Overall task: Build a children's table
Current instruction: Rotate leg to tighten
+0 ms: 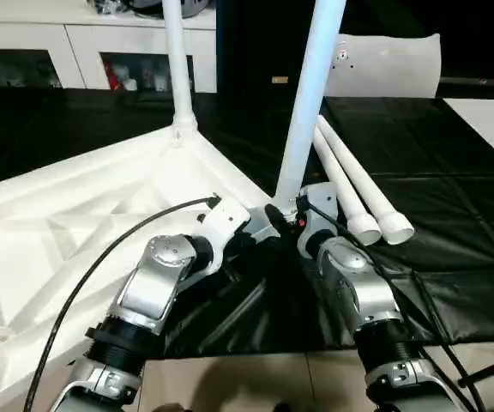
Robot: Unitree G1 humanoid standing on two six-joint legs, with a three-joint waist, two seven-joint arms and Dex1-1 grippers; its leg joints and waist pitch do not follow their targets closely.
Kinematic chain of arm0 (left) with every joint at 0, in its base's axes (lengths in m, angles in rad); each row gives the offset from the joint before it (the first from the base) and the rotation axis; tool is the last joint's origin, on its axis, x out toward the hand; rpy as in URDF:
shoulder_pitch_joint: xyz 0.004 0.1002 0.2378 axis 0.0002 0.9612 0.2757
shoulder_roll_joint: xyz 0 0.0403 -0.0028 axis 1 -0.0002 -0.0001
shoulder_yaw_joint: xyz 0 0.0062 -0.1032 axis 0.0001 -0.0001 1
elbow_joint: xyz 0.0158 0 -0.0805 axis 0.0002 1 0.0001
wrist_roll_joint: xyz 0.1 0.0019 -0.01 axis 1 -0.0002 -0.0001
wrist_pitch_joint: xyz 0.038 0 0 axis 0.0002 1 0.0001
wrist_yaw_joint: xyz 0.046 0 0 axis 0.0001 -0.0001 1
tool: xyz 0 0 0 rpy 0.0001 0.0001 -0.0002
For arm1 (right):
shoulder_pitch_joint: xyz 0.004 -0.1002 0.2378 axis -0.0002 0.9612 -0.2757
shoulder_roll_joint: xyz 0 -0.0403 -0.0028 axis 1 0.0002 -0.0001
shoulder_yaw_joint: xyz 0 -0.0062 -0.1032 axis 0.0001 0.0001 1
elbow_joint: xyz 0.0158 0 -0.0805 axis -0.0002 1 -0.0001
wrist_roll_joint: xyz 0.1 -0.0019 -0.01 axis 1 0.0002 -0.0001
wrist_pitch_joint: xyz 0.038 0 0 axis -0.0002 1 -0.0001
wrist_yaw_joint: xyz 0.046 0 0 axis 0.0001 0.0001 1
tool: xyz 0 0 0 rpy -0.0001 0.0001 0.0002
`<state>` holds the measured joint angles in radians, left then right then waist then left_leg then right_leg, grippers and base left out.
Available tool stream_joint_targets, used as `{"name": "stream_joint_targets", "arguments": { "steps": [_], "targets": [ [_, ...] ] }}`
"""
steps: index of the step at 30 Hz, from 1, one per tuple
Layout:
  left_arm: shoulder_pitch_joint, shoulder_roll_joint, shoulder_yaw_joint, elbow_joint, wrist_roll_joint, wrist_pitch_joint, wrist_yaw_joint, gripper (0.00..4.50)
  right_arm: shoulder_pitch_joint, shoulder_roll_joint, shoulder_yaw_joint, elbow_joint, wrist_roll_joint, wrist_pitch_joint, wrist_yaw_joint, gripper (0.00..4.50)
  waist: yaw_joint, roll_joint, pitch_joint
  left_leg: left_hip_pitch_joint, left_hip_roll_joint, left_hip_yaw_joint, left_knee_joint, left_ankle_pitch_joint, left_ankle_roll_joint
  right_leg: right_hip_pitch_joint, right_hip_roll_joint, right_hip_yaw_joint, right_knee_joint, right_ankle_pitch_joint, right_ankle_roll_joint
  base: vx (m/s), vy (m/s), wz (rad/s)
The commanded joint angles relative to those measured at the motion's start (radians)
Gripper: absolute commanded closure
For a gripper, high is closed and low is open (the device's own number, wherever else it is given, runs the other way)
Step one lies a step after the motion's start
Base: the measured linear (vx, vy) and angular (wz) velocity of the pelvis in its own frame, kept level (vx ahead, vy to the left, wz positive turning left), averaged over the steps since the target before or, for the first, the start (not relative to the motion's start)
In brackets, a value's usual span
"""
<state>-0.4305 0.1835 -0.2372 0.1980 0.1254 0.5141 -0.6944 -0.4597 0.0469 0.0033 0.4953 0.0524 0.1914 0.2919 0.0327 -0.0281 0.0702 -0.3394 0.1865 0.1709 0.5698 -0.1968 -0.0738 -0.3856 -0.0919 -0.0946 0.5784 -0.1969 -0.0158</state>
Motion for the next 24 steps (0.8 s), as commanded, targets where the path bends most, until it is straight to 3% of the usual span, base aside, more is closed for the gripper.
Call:
{"name": "stream_joint_targets", "arguments": {
  "steps": [1, 2, 4, 5, 7, 9, 10, 12, 17, 18, 19, 24],
  "targets": [
    [-0.009, 0.018, -0.026, -0.002, -0.01, -0.038, -0.022, 4.5, 0.019, 0.041, 0.069, -0.009, 0.041, 0.002, 0.103, 1.04, 0.004, -0.011, -0.053, -0.006, 0.044, -0.017, -0.08, -0.255, 0.031, 0.031, -0.067, 0.057, -0.076, -0.361, -0.125, 0.0, 0.0, 0.0],
    [-0.003, 0.036, -0.019, 0.0, -0.008, -0.044, -0.033, 4.5, 0.025, 0.03, 0.064, -0.019, 0.045, -0.005, 0.113, 0.96, 0.003, -0.007, -0.053, -0.011, 0.045, -0.016, -0.081, -0.238, 0.039, 0.033, -0.067, 0.058, -0.075, -0.352, -0.129, 0.0, 0.0, 0.0],
    [0.006, 0.071, -0.008, 0.004, -0.009, -0.062, -0.063, 4.5, 0.039, 0.005, 0.053, -0.043, 0.054, -0.012, 0.131, 0.7, 0.006, -0.007, -0.058, -0.007, 0.047, -0.013, -0.076, -0.205, 0.038, 0.031, -0.066, 0.059, -0.071, -0.313, -0.143, 0.0, 0.0, 0.0],
    [0.008, 0.078, -0.006, 0.005, -0.01, -0.066, -0.069, 4.5, 0.042, -0.001, 0.051, -0.048, 0.056, -0.013, 0.135, 0.62, 0.006, -0.007, -0.061, -0.008, 0.047, -0.01, -0.073, -0.181, 0.039, 0.032, -0.064, 0.06, -0.064, -0.266, -0.163, 0.053, -0.028, 0.03],
    [0.017, 0.136, -0.004, 0.029, -0.008, -0.118, -0.119, 4.5, 0.067, -0.049, 0.027, -0.086, 0.075, -0.027, 0.172, 0.46, 0.01, -0.007, -0.076, -0.016, 0.043, -0.007, -0.06, -0.053, 0.064, 0.044, -0.061, 0.061, -0.039, -0.09, -0.196, 0.0, 0.0, 0.0],
    [0.02, 0.155, -0.005, 0.037, -0.009, -0.13, -0.134, 4.5, 0.075, -0.065, 0.018, -0.095, 0.082, -0.035, 0.187, 0.34, 0.009, -0.009, -0.077, -0.02, 0.039, -0.003, -0.055, -0.009, 0.086, 0.045, -0.058, 0.062, -0.028, -0.006, -0.216, 0.025, -0.011, 0.0],
    [0.02, 0.155, -0.005, 0.037, -0.009, -0.13, -0.134, 4.5, 0.075, -0.065, 0.018, -0.095, 0.082, -0.035, 0.187, 0.23, 0.01, -0.01, -0.072, -0.023, 0.038, -0.001, -0.055, -0.015, 0.099, 0.042, -0.057, 0.061, -0.03, 0.002, -0.224, 0.0, 0.0, 0.0],
    [0.021, 0.182, 0.002, 0.064, -0.025, -0.172, -0.173, 4.5, 0.094, -0.115, 0.008, -0.123, 0.095, -0.061, 0.247, 0.03, 0.012, -0.01, -0.074, -0.02, 0.038, 0.0, -0.053, -0.043, 0.1, 0.046, -0.059, 0.06, -0.033, -0.049, -0.223, 0.0, 0.0, 0.0],
    [0.006, 0.246, -0.023, 0.141, -0.061, -0.312, -0.303, 4.5, 0.117, -0.255, 0.034, -0.186, 0.113, -0.096, 0.465, 0.03, 0.009, -0.015, -0.066, -0.018, 0.04, 0.0, -0.057, -0.118, 0.078, 0.042, -0.058, 0.06, -0.046, -0.176, -0.193, 0.0, 0.0, 0.0],
    [0.006, 0.246, -0.023, 0.141, -0.061, -0.312, -0.303, 4.5, 0.117, -0.255, 0.034, -0.186, 0.113, -0.096, 0.465, 0.03, 0.009, -0.019, -0.065, -0.019, 0.039, -0.001, -0.057, -0.128, 0.08, 0.042, -0.059, 0.06, -0.049, -0.2, -0.186, 0.0, 0.0, 0.0],
    [0.006, 0.246, -0.023, 0.141, -0.061, -0.312, -0.303, 4.5, 0.117, -0.255, 0.034, -0.186, 0.113, -0.096, 0.465, 0.03, 0.011, -0.018, -0.065, -0.016, 0.042, -0.001, -0.057, -0.126, 0.073, 0.039, -0.06, 0.062, -0.05, -0.229, -0.179, 0.0, 0.0, 0.0],
    [-0.022, 0.329, -0.072, 0.192, -0.095, -0.426, -0.537, 4.5, 0.088, -0.38, 0.104, -0.194, 0.135, -0.088, 0.713, 0.03, 0.021, -0.018, -0.066, -0.013, 0.044, -0.001, -0.056, -0.124, 0.079, 0.037, -0.059, 0.061, -0.046, -0.221, -0.185, 0.0, 0.0, 0.0]
  ]
}}
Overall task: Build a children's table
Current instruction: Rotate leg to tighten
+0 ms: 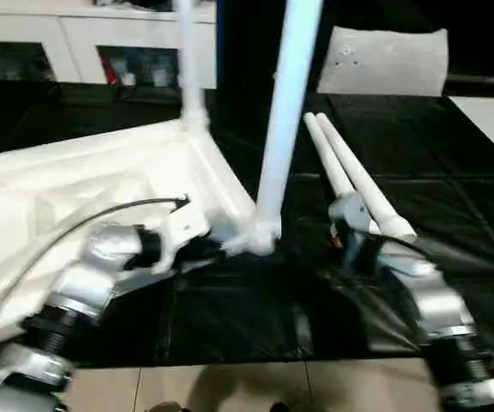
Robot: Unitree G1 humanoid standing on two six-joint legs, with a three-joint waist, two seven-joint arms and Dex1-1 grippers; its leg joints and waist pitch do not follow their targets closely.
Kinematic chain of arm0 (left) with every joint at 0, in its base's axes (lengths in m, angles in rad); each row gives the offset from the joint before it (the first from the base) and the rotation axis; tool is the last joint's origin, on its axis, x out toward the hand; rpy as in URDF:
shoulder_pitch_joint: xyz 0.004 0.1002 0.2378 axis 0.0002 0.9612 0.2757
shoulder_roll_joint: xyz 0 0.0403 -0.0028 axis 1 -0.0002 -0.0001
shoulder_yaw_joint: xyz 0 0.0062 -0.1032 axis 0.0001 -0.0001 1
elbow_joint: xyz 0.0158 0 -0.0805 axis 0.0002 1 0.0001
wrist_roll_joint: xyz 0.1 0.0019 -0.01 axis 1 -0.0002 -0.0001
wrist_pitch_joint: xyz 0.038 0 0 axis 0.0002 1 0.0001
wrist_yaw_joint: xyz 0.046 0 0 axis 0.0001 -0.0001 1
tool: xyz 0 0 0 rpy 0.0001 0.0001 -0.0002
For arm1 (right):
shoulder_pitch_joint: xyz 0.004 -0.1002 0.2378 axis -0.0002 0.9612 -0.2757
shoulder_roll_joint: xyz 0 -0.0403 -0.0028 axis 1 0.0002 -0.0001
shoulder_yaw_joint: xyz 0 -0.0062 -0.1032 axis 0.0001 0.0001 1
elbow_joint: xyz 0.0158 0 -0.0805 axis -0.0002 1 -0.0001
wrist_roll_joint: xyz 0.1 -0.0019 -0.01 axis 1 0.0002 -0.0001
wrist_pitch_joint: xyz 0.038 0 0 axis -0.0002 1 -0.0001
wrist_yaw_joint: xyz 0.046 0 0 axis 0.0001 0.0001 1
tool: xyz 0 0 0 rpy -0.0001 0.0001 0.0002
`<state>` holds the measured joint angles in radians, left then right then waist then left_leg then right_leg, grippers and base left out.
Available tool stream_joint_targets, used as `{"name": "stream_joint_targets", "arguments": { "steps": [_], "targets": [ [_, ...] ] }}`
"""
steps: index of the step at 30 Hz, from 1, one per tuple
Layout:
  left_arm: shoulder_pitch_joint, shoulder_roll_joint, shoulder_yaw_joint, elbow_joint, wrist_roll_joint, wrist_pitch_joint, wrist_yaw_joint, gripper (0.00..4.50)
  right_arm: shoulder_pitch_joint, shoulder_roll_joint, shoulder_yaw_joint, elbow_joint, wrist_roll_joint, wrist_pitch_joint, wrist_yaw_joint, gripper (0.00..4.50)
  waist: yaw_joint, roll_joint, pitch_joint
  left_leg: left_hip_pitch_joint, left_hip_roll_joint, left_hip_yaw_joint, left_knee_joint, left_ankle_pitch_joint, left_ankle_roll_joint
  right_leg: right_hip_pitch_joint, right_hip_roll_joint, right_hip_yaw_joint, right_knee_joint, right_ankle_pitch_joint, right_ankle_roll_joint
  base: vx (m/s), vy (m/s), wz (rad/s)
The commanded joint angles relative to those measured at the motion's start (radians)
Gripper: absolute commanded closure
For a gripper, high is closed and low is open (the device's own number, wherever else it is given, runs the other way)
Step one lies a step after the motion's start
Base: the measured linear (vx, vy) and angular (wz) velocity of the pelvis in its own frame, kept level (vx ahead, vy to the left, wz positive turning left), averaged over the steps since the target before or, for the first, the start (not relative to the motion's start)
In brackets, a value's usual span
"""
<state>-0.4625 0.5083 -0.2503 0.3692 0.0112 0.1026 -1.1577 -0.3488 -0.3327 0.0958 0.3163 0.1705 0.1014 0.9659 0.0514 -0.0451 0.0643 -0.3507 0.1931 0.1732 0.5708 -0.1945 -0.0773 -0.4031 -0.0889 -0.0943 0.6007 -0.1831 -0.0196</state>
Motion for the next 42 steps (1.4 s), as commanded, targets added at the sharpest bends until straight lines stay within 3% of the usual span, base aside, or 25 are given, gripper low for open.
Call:
{"name": "stream_joint_targets", "arguments": {
  "steps": [1, 7, 10, 16, 24, 25, 31, 34, 36, 38, 41, 42],
  "targets": [
    [0.004, 0.013, -0.067, 0.02, 0.015, -0.023, -0.105, 4.5, -0.03, -0.011, 0.026, -0.009, 0.014, -0.002, 0.069, 0.03, 0.003, -0.001, -0.061, 0.0, 0.039, -0.003, -0.058, -0.123, 0.082, 0.053, -0.061, 0.061, -0.067, -0.219, -0.187, 0.0, 0.0, 0.0],
    [-0.025, 0.047, -0.111, 0.035, 0.018, -0.062, -0.217, 4.5, -0.075, -0.027, 0.079, 0.038, -0.006, -0.02, 0.156, 0.03, 0.015, -0.002, -0.063, 0.006, 0.042, -0.003, -0.057, -0.12, 0.072, 0.051, -0.062, 0.06, -0.052, -0.133, -0.241, 0.0, 0.0, 0.0],
    [-0.041, 0.055, -0.132, 0.051, 0.014, -0.089, -0.266, 4.5, -0.096, -0.028, 0.097, 0.064, -0.006, -0.028, 0.198, 0.03, 0.021, -0.004, -0.062, 0.007, 0.043, -0.002, -0.058, -0.14, 0.056, 0.053, -0.064, 0.061, -0.054, -0.158, -0.236, 0.0, 0.0, 0.0],
    [-0.082, 0.046, -0.163, 0.097, 0.026, -0.152, -0.324, 4.5, -0.112, -0.038, 0.154, 0.082, -0.015, -0.035, 0.305, 0.59, 0.039, -0.007, -0.06, 0.004, 0.044, -0.003, -0.058, -0.148, 0.048, 0.053, -0.066, 0.061, -0.055, -0.183, -0.221, 0.0, 0.0, 0.0],
    [-0.115, 0.035, -0.171, 0.161, 0.029, -0.207, -0.353, 4.5, -0.124, -0.048, 0.184, 0.117, -0.022, -0.062, 0.353, 1.12, 0.042, -0.008, -0.058, 0.007, 0.045, -0.006, -0.061, -0.204, 0.02, 0.049, -0.07, 0.062, -0.063, -0.276, -0.197, 0.0, 0.0, 0.0],
    [-0.118, 0.035, -0.172, 0.168, 0.028, -0.213, -0.356, 4.5, -0.125, -0.046, 0.183, 0.119, -0.022, -0.063, 0.356, 1.35, 0.042, -0.009, -0.059, 0.009, 0.046, -0.006, -0.06, -0.21, 0.02, 0.048, -0.07, 0.062, -0.064, -0.284, -0.195, 0.0, 0.0, 0.0],
    [-0.121, 0.034, -0.169, 0.194, 0.024, -0.23, -0.363, 4.5, -0.122, -0.04, 0.18, 0.117, 0.001, -0.046, 0.373, 1.73, 0.046, -0.008, -0.063, 0.004, 0.046, -0.006, -0.059, -0.171, 0.027, 0.053, -0.068, 0.06, -0.055, -0.217, -0.207, 0.0, 0.0, 0.0],
    [-0.114, 0.03, -0.157, 0.191, 0.013, -0.211, -0.354, 4.5, -0.114, -0.033, 0.179, 0.109, 0.02, -0.026, 0.377, 1.75, 0.048, -0.006, -0.063, 0.004, 0.047, -0.006, -0.059, -0.175, 0.024, 0.053, -0.068, 0.06, -0.054, -0.216, -0.212, 0.0, 0.0, 0.0],
    [-0.093, 0.021, -0.124, 0.161, -0.013, -0.146, -0.299, 4.5, -0.092, -0.008, 0.169, 0.095, 0.045, 0.001, 0.354, 1.78, 0.048, 0.002, -0.063, 0.005, 0.048, -0.006, -0.06, -0.19, 0.016, 0.053, -0.069, 0.06, -0.054, -0.217, -0.219, 0.0, 0.0, 0.0],
    [-0.062, -0.001, -0.087, 0.114, -0.013, -0.07, -0.189, 4.5, -0.073, 0.042, 0.147, 0.105, 0.027, 0.032, 0.23, 1.79, 0.046, 0.001, -0.063, 0.005, 0.05, -0.008, -0.062, -0.201, 0.006, 0.053, -0.071, 0.061, -0.055, -0.219, -0.22, 0.0, 0.0, 0.0],
    [-0.031, -0.033, -0.056, 0.061, -0.025, 0.011, -0.102, 4.5, -0.056, 0.087, 0.136, 0.114, -0.003, 0.04, 0.112, 1.8, 0.035, 0.001, -0.053, 0.009, 0.046, -0.014, -0.069, -0.293, -0.025, 0.046, -0.074, 0.058, -0.078, -0.423, -0.167, 0.0, 0.0, 0.0],
    [-0.006, -0.071, -0.035, 0.006, -0.03, 0.088, -0.024, 4.5, -0.045, 0.134, 0.126, 0.119, -0.018, 0.062, 0.014, 1.8, 0.031, -0.003, -0.052, 0.01, 0.043, -0.017, -0.068, -0.308, -0.027, 0.045, -0.074, 0.056, -0.087, -0.493, -0.138, 0.0, 0.0, 0.0]
  ]
}}
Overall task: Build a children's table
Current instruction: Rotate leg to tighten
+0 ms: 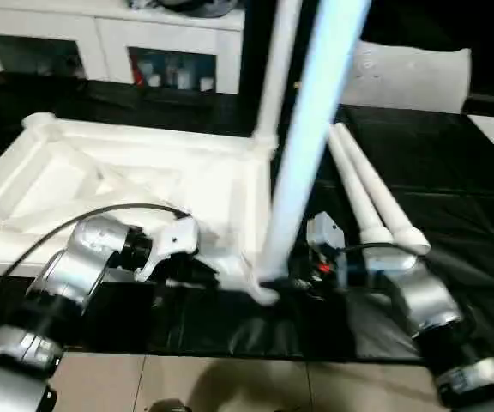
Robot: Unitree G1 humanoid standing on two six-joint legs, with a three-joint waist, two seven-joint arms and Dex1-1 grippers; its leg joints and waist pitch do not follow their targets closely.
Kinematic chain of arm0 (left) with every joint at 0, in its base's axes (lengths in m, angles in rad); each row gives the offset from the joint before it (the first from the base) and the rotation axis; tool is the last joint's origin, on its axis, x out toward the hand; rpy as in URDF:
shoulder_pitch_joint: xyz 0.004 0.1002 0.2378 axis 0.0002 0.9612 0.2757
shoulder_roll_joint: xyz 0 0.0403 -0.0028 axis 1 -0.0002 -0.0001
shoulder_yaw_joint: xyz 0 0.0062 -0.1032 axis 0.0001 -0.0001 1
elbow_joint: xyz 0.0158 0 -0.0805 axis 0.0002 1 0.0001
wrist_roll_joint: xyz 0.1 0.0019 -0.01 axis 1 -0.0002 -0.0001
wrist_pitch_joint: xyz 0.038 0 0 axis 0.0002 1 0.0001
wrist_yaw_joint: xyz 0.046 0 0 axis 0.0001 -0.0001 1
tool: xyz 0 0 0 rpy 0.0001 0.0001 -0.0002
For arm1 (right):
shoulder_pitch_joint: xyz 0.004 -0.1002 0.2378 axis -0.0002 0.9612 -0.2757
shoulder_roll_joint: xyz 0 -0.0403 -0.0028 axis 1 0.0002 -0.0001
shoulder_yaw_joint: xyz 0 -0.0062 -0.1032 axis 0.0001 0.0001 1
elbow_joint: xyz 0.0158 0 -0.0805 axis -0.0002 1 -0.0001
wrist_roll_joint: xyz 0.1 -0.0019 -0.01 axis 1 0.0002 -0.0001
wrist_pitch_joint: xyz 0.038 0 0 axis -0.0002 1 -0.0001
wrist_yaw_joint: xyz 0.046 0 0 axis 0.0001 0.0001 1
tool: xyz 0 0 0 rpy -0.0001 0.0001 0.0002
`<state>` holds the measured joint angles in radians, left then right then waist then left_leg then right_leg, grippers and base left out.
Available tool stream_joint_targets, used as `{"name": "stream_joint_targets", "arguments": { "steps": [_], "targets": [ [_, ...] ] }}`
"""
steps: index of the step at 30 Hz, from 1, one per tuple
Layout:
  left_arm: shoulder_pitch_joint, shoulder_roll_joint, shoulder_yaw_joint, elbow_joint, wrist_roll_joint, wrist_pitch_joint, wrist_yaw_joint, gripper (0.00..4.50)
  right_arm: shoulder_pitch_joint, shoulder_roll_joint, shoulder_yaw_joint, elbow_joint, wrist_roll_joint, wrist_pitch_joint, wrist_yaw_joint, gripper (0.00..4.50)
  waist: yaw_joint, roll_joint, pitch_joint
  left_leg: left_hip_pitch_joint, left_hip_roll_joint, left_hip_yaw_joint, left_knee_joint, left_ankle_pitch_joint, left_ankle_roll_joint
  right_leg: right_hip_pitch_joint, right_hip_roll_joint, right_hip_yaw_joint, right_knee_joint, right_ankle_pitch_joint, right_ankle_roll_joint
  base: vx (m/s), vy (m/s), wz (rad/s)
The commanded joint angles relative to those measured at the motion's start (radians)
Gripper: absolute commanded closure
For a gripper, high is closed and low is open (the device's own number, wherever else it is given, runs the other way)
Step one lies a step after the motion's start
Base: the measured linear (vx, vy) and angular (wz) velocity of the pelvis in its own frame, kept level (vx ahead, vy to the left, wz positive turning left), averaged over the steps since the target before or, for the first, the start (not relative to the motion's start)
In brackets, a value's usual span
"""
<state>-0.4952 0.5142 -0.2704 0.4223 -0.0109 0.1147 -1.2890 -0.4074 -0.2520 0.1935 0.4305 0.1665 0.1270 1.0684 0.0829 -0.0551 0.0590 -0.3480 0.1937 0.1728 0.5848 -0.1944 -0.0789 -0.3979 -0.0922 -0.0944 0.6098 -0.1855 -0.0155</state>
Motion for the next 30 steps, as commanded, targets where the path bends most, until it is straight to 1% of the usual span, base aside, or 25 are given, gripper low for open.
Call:
{"name": "stream_joint_targets", "arguments": {
  "steps": [1, 2, 3, 4, 5, 6, 7, 8, 9, 11, 12, 13, 15, 17, 18, 20, 21, 22, 23, 25, 26, 27, 28, 29, 30],
  "targets": [
    [0.045, -0.107, -0.003, -0.088, -0.01, 0.128, 0.16, 4.5, 0.02, 0.09, 0.019, 0.007, -0.018, 0.057, -0.155, 1.8, -0.008, 0.008, -0.042, 0.001, 0.045, -0.02, -0.088, -0.312, -0.031, 0.04, -0.072, 0.055, -0.099, -0.52, -0.126, 0.0, 0.0, 0.0],
    [0.058, -0.137, 0.008, -0.121, -0.014, 0.171, 0.205, 4.5, 0.023, 0.125, 0.007, 0.011, -0.017, 0.078, -0.212, 1.8, -0.011, 0.01, -0.042, 0.001, 0.046, -0.022, -0.087, -0.324, -0.038, 0.039, -0.073, 0.054, -0.098, -0.536, -0.121, 0.0, 0.0, 0.0],
    [0.059, -0.14, 0.009, -0.124, -0.014, 0.176, 0.21, 4.5, 0.023, 0.129, 0.005, 0.011, -0.017, 0.08, -0.218, 1.81, -0.021, 0.009, -0.041, 0.007, 0.042, -0.024, -0.085, -0.358, -0.04, 0.032, -0.072, 0.05, -0.108, -0.582, -0.107, 0.0, 0.0, 0.0],
    [0.067, -0.169, 0.016, -0.148, -0.015, 0.21, 0.246, 4.5, 0.022, 0.162, -0.008, 0.016, -0.01, 0.095, -0.264, 1.81, -0.031, 0.002, -0.041, 0.006, 0.037, -0.026, -0.082, -0.373, -0.033, 0.032, -0.071, 0.045, -0.117, -0.631, -0.081, 0.0, 0.0, 0.0],
    [0.069, -0.191, 0.021, -0.161, -0.012, 0.231, 0.277, 4.5, 0.018, 0.184, -0.014, 0.022, -0.011, 0.1, -0.297, 1.81, -0.033, 0.005, -0.041, 0.008, 0.038, -0.026, -0.081, -0.374, -0.03, 0.029, -0.071, 0.046, -0.119, -0.637, -0.078, 0.0, 0.0, 0.0],
    [0.073, -0.245, 0.032, -0.19, -0.004, 0.281, 0.35, 4.5, 0.01, 0.238, -0.028, 0.038, -0.014, 0.109, -0.377, 1.81, -0.039, 0.003, -0.039, 0.007, 0.037, -0.026, -0.08, -0.374, -0.025, 0.026, -0.071, 0.046, -0.123, -0.646, -0.071, 0.0, 0.0, 0.0],
    [0.065, -0.289, 0.039, -0.195, 0.003, 0.306, 0.406, 4.5, -0.004, 0.274, -0.031, 0.056, -0.023, 0.106, -0.427, 1.81, -0.043, 0.006, -0.037, 0.013, 0.033, -0.025, -0.077, -0.381, -0.021, 0.02, -0.071, 0.042, -0.132, -0.671, -0.062, 0.0, 0.0, 0.0],
    [0.063, -0.305, 0.042, -0.199, 0.005, 0.319, 0.43, 4.5, -0.009, 0.289, -0.032, 0.062, -0.027, 0.105, -0.447, 1.81, -0.047, 0.006, -0.038, 0.012, 0.034, -0.026, -0.077, -0.382, -0.023, 0.021, -0.072, 0.041, -0.131, -0.669, -0.064, 0.0, 0.0, 0.0],
    [0.05, -0.347, 0.05, -0.194, 0.016, 0.332, 0.492, 4.5, -0.024, 0.323, -0.039, 0.08, -0.034, 0.108, -0.496, 1.81, -0.052, 0.003, -0.039, 0.006, 0.033, -0.03, -0.08, -0.377, -0.02, 0.028, -0.07, 0.035, -0.131, -0.663, -0.058, 0.0, 0.0, 0.0],
    [0.038, -0.369, 0.049, -0.183, 0.025, 0.329, 0.523, 4.5, -0.036, 0.34, -0.034, 0.089, -0.043, 0.102, -0.517, 1.83, -0.056, 0.004, -0.039, 0.001, 0.032, -0.031, -0.084, -0.378, -0.01, 0.032, -0.068, 0.032, -0.135, -0.642, -0.047, 0.0, 0.0, 0.0],
    [0.027, -0.39, 0.043, -0.179, 0.042, 0.33, 0.554, 4.5, -0.05, 0.36, -0.03, 0.098, -0.057, 0.098, -0.548, 1.83, -0.055, 0.008, -0.04, 0.007, 0.032, -0.028, -0.084, -0.379, -0.001, 0.027, -0.067, 0.035, -0.137, -0.62, -0.05, 0.0, 0.0, 0.0],
    [0.02, -0.402, 0.039, -0.177, 0.053, 0.332, 0.573, 4.5, -0.058, 0.373, -0.026, 0.103, -0.068, 0.096, -0.568, 1.83, -0.058, 0.008, -0.039, 0.008, 0.032, -0.027, -0.086, -0.382, 0.005, 0.024, -0.065, 0.036, -0.138, -0.605, -0.055, 0.0, 0.0, 0.0],
    [0.02, -0.396, 0.018, -0.201, 0.071, 0.36, 0.57, 4.5, -0.063, 0.388, -0.04, 0.098, -0.062, 0.096, -0.582, 1.83, -0.059, 0.012, -0.038, 0.003, 0.033, -0.028, -0.09, -0.383, 0.006, 0.027, -0.065, 0.038, -0.137, -0.589, -0.055, 0.0, 0.0, 0.0],
    [0.024, -0.377, 0.011, -0.216, 0.09, 0.372, 0.563, 4.5, -0.06, 0.381, -0.047, 0.091, -0.072, 0.089, -0.585, 1.15, -0.058, 0.013, -0.037, 0.006, 0.033, -0.027, -0.09, -0.393, 0.008, 0.023, -0.065, 0.041, -0.136, -0.574, -0.059, 0.0, 0.0, 0.0],
    [0.026, -0.354, 0.014, -0.212, 0.099, 0.367, 0.549, 4.5, -0.052, 0.366, -0.055, 0.084, -0.075, 0.082, -0.578, 1.15, -0.058, 0.015, -0.038, 0.005, 0.034, -0.027, -0.091, -0.393, 0.007, 0.024, -0.066, 0.042, -0.135, -0.562, -0.062, 0.0, 0.0, 0.0],
    [0.03, -0.311, 0.023, -0.2, 0.109, 0.348, 0.525, 4.5, -0.039, 0.336, -0.072, 0.067, -0.065, 0.072, -0.565, 1.12, -0.056, 0.013, -0.039, 0.004, 0.035, -0.025, -0.092, -0.385, 0.009, 0.024, -0.066, 0.046, -0.131, -0.533, -0.07, 0.0, 0.0, 0.0],
    [0.031, -0.301, 0.024, -0.197, 0.109, 0.342, 0.517, 4.5, -0.035, 0.329, -0.075, 0.063, -0.061, 0.069, -0.56, 0.75, -0.055, 0.012, -0.04, 0.003, 0.036, -0.024, -0.093, -0.375, 0.011, 0.025, -0.065, 0.049, -0.128, -0.508, -0.08, 0.0, 0.0, 0.0],
    [0.037, -0.26, 0.03, -0.188, 0.105, 0.317, 0.482, 4.5, -0.022, 0.296, -0.088, 0.043, -0.046, 0.053, -0.534, 0.75, -0.052, 0.013, -0.041, 0.003, 0.034, -0.022, -0.092, -0.361, 0.016, 0.026, -0.066, 0.05, -0.127, -0.491, -0.085, 0.0, 0.0, 0.0],
    [0.037, -0.26, 0.03, -0.188, 0.105, 0.317, 0.482, 4.5, -0.022, 0.296, -0.088, 0.043, -0.046, 0.053, -0.534, 0.67, -0.05, 0.012, -0.042, 0.004, 0.035, -0.02, -0.092, -0.355, 0.02, 0.026, -0.065, 0.052, -0.126, -0.483, -0.086, 0.0, 0.0, 0.0],
    [0.043, -0.192, 0.038, -0.166, 0.097, 0.26, 0.407, 4.5, 0.002, 0.232, -0.104, -0.001, -0.027, 0.024, -0.451, 0.58, -0.046, 0.014, -0.047, -0.004, 0.038, -0.018, -0.092, -0.288, 0.032, 0.035, -0.065, 0.056, -0.113, -0.392, -0.11, 0.0, 0.0, 0.0],
    [0.043, -0.192, 0.038, -0.166, 0.097, 0.26, 0.407, 4.5, 0.002, 0.232, -0.104, -0.001, -0.027, 0.024, -0.451, 0.29, -0.045, 0.013, -0.047, -0.004, 0.038, -0.017, -0.092, -0.276, 0.037, 0.035, -0.062, 0.055, -0.111, -0.373, -0.117, 0.0, 0.0, 0.0],
    [0.043, -0.192, 0.038, -0.166, 0.097, 0.26, 0.407, 4.5, 0.002, 0.232, -0.104, -0.001, -0.027, 0.024, -0.451, 0.29, -0.047, 0.013, -0.048, -0.003, 0.039, -0.015, -0.091, -0.269, 0.038, 0.035, -0.061, 0.056, -0.108, -0.355, -0.126, 0.0, 0.0, 0.0],
    [0.045, -0.153, 0.039, -0.15, 0.09, 0.221, 0.354, 4.5, 0.012, 0.186, -0.107, -0.025, -0.016, 0.008, -0.389, 0.2, -0.043, 0.015, -0.048, -0.001, 0.037, -0.012, -0.088, -0.257, 0.038, 0.033, -0.063, 0.057, -0.107, -0.347, -0.144, 0.0, 0.0, 0.0],
    [0.045, -0.132, 0.039, -0.143, 0.086, 0.203, 0.326, 4.5, 0.015, 0.16, -0.11, -0.038, -0.008, 0.002, -0.354, 0.15, -0.042, 0.016, -0.05, -0.001, 0.037, -0.011, -0.087, -0.249, 0.041, 0.034, -0.061, 0.058, -0.105, -0.332, -0.149, 0.054, -0.032, 0.04],
    [0.044, -0.116, 0.038, -0.136, 0.082, 0.189, 0.305, 4.5, 0.016, 0.139, -0.113, -0.046, -0.004, -0.003, -0.327, 0.07, -0.041, 0.014, -0.054, -0.006, 0.037, -0.009, -0.084, -0.205, 0.051, 0.042, -0.06, 0.058, -0.095, -0.265, -0.164, 0.058, -0.029, 0.02]
  ]
}}
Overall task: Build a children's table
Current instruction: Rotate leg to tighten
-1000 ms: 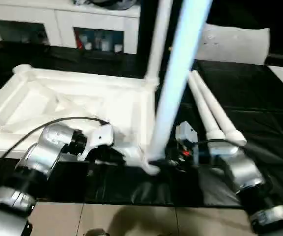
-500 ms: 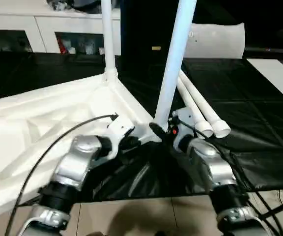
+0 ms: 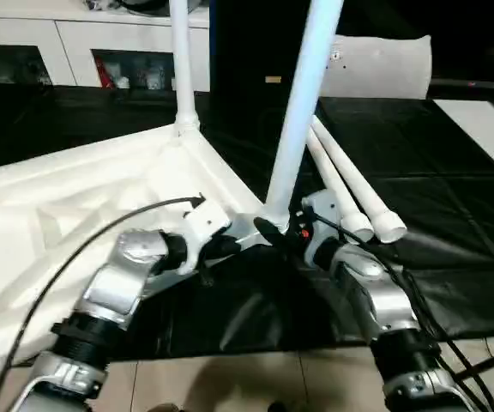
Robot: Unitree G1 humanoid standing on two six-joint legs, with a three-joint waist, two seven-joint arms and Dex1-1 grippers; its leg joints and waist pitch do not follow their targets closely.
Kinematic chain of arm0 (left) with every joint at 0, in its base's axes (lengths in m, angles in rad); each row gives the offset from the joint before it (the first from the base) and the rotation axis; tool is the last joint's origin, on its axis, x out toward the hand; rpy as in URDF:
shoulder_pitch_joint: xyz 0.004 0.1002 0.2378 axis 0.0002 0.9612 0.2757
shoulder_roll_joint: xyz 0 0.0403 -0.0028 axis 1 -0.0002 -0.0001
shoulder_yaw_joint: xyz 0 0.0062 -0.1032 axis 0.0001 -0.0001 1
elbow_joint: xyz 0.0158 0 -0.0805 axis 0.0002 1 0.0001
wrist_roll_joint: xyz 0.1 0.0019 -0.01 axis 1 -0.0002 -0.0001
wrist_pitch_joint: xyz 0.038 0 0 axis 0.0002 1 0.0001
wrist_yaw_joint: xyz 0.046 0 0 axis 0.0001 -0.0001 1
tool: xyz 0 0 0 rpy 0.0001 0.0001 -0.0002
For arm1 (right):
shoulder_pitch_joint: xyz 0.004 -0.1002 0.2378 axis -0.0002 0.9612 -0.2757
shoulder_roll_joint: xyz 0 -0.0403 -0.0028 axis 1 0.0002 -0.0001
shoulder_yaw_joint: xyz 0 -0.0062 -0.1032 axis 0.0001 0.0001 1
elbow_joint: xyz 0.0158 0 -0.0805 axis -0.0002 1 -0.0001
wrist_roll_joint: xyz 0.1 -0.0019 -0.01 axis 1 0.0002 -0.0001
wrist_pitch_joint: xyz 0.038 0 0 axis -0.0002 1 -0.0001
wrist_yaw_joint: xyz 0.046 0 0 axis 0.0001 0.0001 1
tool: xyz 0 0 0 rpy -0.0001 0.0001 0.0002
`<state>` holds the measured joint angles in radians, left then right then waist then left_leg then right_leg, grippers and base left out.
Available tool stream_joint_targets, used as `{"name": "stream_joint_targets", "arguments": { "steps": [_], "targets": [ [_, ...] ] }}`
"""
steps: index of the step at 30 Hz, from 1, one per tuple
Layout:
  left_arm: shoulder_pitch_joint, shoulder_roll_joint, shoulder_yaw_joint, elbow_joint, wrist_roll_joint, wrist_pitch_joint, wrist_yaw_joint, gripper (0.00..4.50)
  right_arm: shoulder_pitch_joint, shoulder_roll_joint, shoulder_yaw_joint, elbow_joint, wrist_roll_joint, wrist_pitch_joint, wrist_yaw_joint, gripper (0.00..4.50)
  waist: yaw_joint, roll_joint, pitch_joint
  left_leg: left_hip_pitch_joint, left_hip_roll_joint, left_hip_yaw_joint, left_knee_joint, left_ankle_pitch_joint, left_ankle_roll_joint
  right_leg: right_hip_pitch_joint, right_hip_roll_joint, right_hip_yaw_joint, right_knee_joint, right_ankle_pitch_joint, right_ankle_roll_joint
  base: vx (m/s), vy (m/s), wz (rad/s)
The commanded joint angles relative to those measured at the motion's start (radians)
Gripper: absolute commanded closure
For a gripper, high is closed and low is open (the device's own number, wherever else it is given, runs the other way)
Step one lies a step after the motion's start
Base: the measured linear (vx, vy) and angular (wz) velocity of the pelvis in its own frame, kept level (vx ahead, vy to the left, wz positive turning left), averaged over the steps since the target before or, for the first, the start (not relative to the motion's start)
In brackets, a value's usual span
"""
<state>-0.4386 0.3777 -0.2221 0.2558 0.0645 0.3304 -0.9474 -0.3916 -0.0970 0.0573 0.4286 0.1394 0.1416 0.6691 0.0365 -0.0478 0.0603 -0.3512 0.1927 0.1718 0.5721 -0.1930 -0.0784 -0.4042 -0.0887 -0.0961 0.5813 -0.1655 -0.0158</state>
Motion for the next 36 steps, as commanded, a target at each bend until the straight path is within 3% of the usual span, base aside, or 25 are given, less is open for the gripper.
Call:
{"name": "stream_joint_targets", "arguments": {
  "steps": [1, 4, 9, 18, 26, 31, 34, 36],
  "targets": [
    [-0.014, 0.034, -0.013, 0.037, 0.002, -0.043, -0.055, 4.5, 0.0, -0.032, 0.021, -0.05, 0.026, -0.021, 0.094, 0.07, 0.005, 0.007, -0.057, -0.004, 0.039, -0.008, -0.071, -0.185, 0.055, 0.049, -0.062, 0.06, -0.061, -0.25, -0.173, 0.058, -0.029, 0.02],
    [-0.025, 0.083, -0.035, 0.076, -0.023, -0.127, -0.161, 4.5, -0.007, -0.114, 0.03, -0.061, 0.037, -0.043, 0.221, 0.07, 0.01, 0.005, -0.061, -0.004, 0.036, -0.004, -0.062, -0.096, 0.093, 0.055, -0.059, 0.059, -0.042, -0.11, -0.218, 0.054, -0.016, 0.01],
    [-0.048, 0.131, -0.073, 0.126, -0.03, -0.219, -0.289, 4.5, -0.03, -0.192, 0.066, -0.045, 0.034, -0.054, 0.357, 0.07, 0.012, 0.004, -0.06, 0.001, 0.037, -0.002, -0.059, -0.074, 0.117, 0.057, -0.059, 0.058, -0.033, -0.054, -0.266, 0.0, 0.0, 0.0],
    [-0.101, 0.173, -0.124, 0.206, -0.059, -0.336, -0.491, 4.5, -0.084, -0.248, 0.144, -0.007, 0.018, -0.074, 0.527, 0.07, 0.034, 0.001, -0.05, 0.008, 0.044, 0.0, -0.067, -0.17, 0.057, 0.051, -0.065, 0.061, -0.047, -0.226, -0.231, 0.0, 0.0, 0.0],
    [-0.136, 0.177, -0.147, 0.265, -0.044, -0.398, -0.54, 4.5, -0.105, -0.267, 0.193, 0.016, 0.018, -0.067, 0.62, 0.07, 0.052, -0.001, -0.052, 0.006, 0.046, 0.001, -0.065, -0.149, 0.046, 0.052, -0.064, 0.061, -0.038, -0.184, -0.234, 0.0, 0.0, 0.0],
    [-0.163, 0.171, -0.156, 0.31, -0.038, -0.433, -0.555, 4.5, -0.114, -0.269, 0.21, 0.03, 0.013, -0.072, 0.656, 0.57, 0.053, -0.003, -0.049, 0.005, 0.046, 0.0, -0.066, -0.167, 0.04, 0.052, -0.067, 0.06, -0.042, -0.215, -0.227, 0.0, 0.0, 0.0],
    [-0.175, 0.168, -0.158, 0.335, -0.035, -0.452, -0.561, 4.5, -0.12, -0.264, 0.21, 0.038, 0.016, -0.072, 0.663, 0.65, 0.054, -0.002, -0.047, 0.007, 0.047, -0.001, -0.068, -0.181, 0.031, 0.05, -0.067, 0.061, -0.044, -0.239, -0.221, 0.0, 0.0, 0.0],
    [-0.177, 0.168, -0.159, 0.342, -0.034, -0.457, -0.563, 4.5, -0.122, -0.264, 0.211, 0.04, 0.021, -0.069, 0.667, 1.03, 0.054, -0.003, -0.047, 0.006, 0.047, -0.001, -0.068, -0.178, 0.031, 0.05, -0.067, 0.061, -0.044, -0.236, -0.22, 0.0, 0.0, 0.0]
  ]
}}
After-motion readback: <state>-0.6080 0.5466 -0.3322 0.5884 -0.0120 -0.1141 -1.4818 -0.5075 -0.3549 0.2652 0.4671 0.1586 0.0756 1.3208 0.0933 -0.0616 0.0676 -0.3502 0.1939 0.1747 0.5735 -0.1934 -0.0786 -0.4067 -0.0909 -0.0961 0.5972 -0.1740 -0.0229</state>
